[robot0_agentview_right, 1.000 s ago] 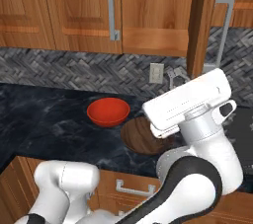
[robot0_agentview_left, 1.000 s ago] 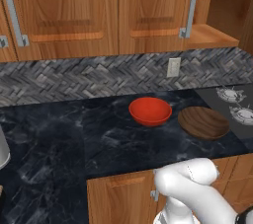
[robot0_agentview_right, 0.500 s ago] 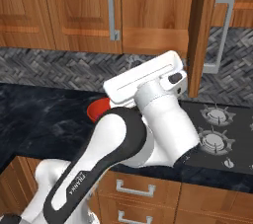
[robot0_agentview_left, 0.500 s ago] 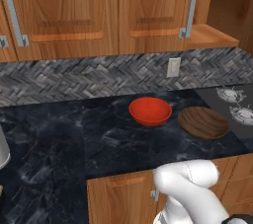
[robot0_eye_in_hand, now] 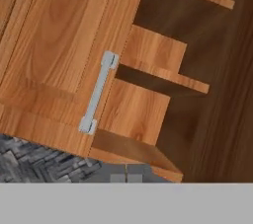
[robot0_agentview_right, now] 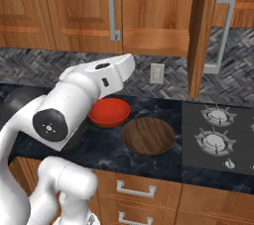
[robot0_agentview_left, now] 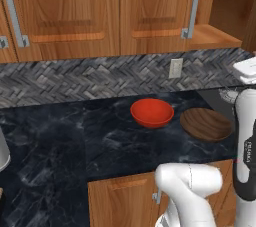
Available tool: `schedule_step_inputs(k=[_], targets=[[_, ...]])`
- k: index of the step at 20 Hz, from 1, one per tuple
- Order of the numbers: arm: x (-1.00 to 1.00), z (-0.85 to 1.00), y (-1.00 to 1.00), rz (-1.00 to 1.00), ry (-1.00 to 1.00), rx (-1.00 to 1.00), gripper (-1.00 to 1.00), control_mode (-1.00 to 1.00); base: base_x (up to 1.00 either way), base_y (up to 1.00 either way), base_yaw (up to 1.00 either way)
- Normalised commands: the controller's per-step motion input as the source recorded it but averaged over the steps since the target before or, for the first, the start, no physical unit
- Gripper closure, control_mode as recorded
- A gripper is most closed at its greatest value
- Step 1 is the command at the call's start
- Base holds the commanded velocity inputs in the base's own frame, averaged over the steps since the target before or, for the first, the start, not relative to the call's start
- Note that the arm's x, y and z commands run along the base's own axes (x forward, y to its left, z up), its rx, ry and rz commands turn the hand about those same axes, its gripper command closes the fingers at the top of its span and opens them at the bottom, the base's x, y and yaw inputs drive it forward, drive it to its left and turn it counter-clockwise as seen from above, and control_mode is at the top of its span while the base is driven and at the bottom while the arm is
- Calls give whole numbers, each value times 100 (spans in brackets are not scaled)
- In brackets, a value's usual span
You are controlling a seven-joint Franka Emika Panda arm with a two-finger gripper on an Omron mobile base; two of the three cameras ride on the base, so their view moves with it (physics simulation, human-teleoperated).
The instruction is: Open the cabinet. Pick the bowls from the counter and place them in the cabinet. Then close the cabinet.
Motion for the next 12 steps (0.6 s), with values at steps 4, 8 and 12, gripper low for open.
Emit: schedule_step_inputs(k=[4, 8, 12], targets=[[24, 0, 29, -14, 20, 2, 100, -100, 0, 0, 0], [65, -2, 0, 0, 20, 2, -100, -100, 0, 0, 0], [67, -5, -3, 4, 11, 2, -100, -100, 0, 0, 0]])
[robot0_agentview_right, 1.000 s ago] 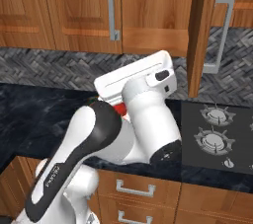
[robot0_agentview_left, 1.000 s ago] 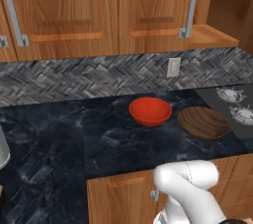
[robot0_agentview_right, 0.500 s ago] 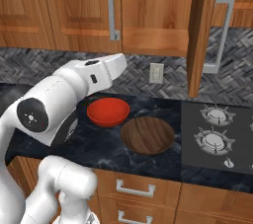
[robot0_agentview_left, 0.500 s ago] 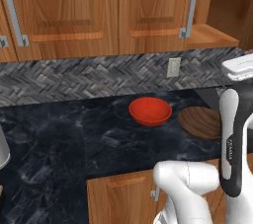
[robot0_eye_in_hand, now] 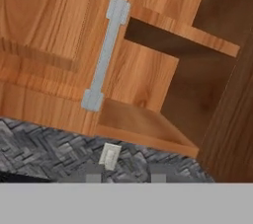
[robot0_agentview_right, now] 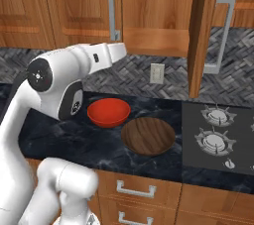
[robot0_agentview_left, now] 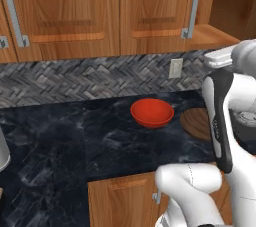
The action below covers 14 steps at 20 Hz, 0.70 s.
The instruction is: Open the cabinet. Pick the bowls from the counter and place them in the cabinet. Then close the cabinet.
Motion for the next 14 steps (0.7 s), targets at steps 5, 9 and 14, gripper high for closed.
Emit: schedule_step_inputs(k=[5, 9, 14], targets=[[34, -5, 0, 18, -10, 0, -100, -100, 0, 0, 0], [6, 0, 2, 10, -12, 0, -100, -100, 0, 0, 0], [13, 0, 32, -1, -5, 0, -100, -100, 0, 0, 0]])
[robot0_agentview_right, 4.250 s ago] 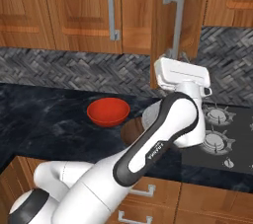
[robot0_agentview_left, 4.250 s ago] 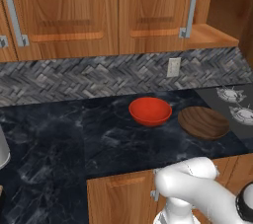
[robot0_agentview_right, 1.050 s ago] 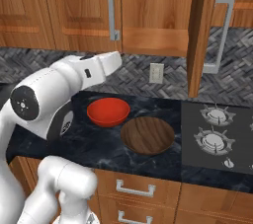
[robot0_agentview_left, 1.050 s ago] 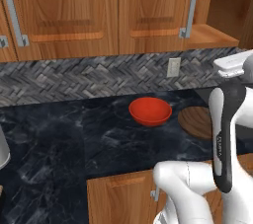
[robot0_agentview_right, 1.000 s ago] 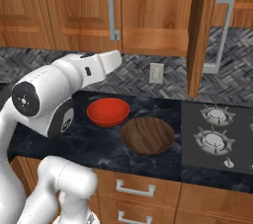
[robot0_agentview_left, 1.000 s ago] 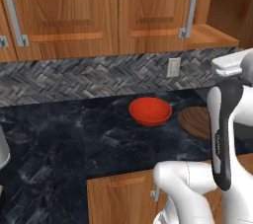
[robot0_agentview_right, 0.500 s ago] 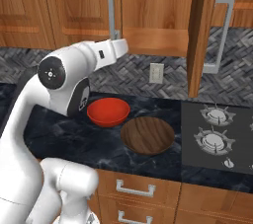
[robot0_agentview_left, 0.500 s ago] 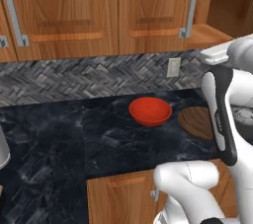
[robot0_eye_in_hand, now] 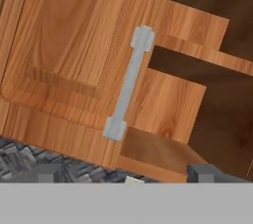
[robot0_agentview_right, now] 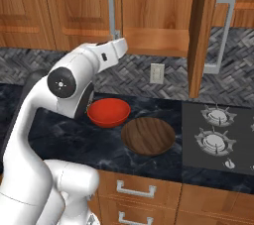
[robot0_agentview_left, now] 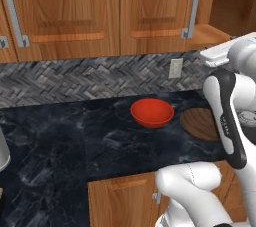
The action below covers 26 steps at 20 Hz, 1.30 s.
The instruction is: Open the cabinet. Pick the bowls from the counter and place them in the cabinet. Then close the cabinet.
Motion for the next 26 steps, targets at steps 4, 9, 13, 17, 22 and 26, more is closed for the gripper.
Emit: schedule_step_inputs(k=[4, 9, 13, 17, 22, 26], targets=[[27, 0, 34, 0, 0, 0, -100, -100, 0, 0, 0], [14, 0, 13, 4, -8, 3, -100, -100, 0, 0, 0], [19, 0, 0, 5, -5, 10, -100, -100, 0, 0, 0], [37, 0, 0, 0, -5, 9, -100, -100, 0, 0, 0], [36, 0, -1, 0, -5, 4, -100, -100, 0, 0, 0], [28, 6, -4, 0, -7, 2, -100, -100, 0, 0, 0]])
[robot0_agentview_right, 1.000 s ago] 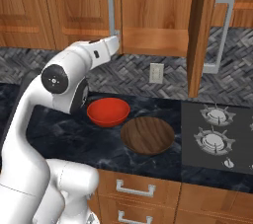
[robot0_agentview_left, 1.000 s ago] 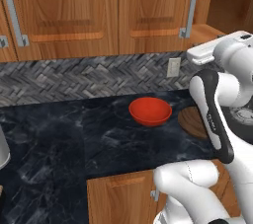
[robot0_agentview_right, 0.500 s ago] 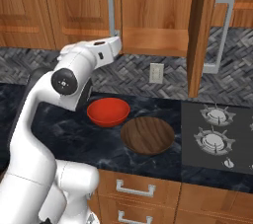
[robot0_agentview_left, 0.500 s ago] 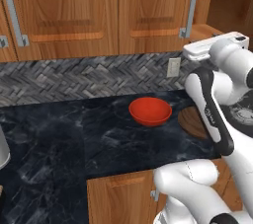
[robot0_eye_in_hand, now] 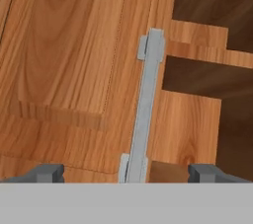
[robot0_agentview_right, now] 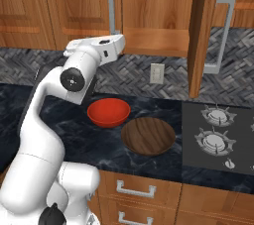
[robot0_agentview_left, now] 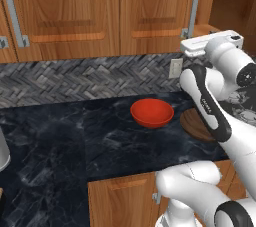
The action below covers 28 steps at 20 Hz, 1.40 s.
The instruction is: Open the cabinet. Pick the bowls from the counter and place them in the cabinet. Then close the cabinet.
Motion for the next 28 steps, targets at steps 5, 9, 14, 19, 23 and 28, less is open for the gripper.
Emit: schedule_step_inputs(k=[5, 9, 14, 19, 23, 28], targets=[[11, 22, -16, 0, -2, 10, -100, -100, 0, 0, 0], [19, 22, -24, 0, 0, 13, -100, -100, 0, 0, 0], [25, 5, -2, 0, 0, 3, -100, -100, 0, 0, 0], [11, 0, 25, -7, -14, -5, -100, -100, 0, 0, 0], [15, 0, 1, -10, -17, -1, -100, -100, 0, 0, 0], [45, 0, -2, -9, -2, 0, -100, -100, 0, 0, 0]])
